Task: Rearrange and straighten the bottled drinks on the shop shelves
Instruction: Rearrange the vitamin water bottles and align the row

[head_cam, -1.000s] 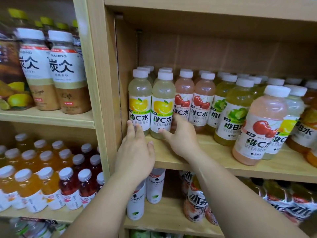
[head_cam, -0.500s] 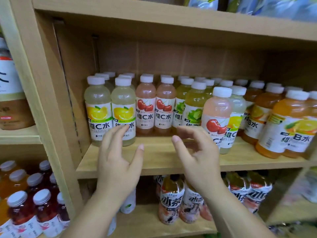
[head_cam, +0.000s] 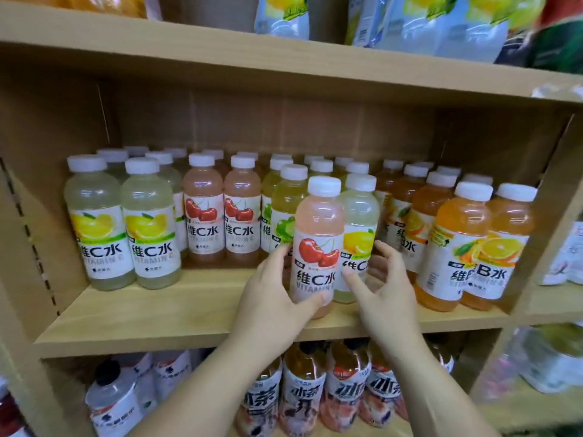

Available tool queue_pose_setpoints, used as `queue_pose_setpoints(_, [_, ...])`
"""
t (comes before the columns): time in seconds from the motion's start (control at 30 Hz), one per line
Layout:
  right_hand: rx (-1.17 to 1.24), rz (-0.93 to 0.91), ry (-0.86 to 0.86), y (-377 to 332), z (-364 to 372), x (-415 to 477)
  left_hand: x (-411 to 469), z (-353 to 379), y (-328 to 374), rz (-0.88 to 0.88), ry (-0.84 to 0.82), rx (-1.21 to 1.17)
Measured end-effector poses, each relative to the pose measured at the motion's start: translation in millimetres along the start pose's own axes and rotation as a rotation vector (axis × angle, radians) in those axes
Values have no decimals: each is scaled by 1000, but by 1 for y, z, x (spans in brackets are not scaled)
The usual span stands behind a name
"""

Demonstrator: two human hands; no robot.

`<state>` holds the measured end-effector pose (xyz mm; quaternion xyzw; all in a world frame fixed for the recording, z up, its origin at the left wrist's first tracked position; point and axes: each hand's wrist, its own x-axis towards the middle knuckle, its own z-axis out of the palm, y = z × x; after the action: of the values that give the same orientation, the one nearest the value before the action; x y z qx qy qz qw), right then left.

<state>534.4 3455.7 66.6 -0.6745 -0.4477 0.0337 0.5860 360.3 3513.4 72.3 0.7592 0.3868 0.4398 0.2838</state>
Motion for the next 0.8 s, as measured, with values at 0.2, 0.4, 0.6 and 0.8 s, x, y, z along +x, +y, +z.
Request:
queue_pose_setpoints(0.2, [-1, 18, -151, 4, -2, 11, -3, 8, 3, 32, 15, -10])
queue_pose_setpoints(0.4, [-39, -7, -246, 7, -8, 14, -17, -16, -8, 11, 108, 52])
queue_pose_setpoints(0.6, [-34, -46, -258, 8, -7, 14, -14, -55, -34, -66, 227, 99])
queue_pose_setpoints(0.8, [-4, -48, -314, 7, -10, 12, 10, -71, -44, -148, 221, 199])
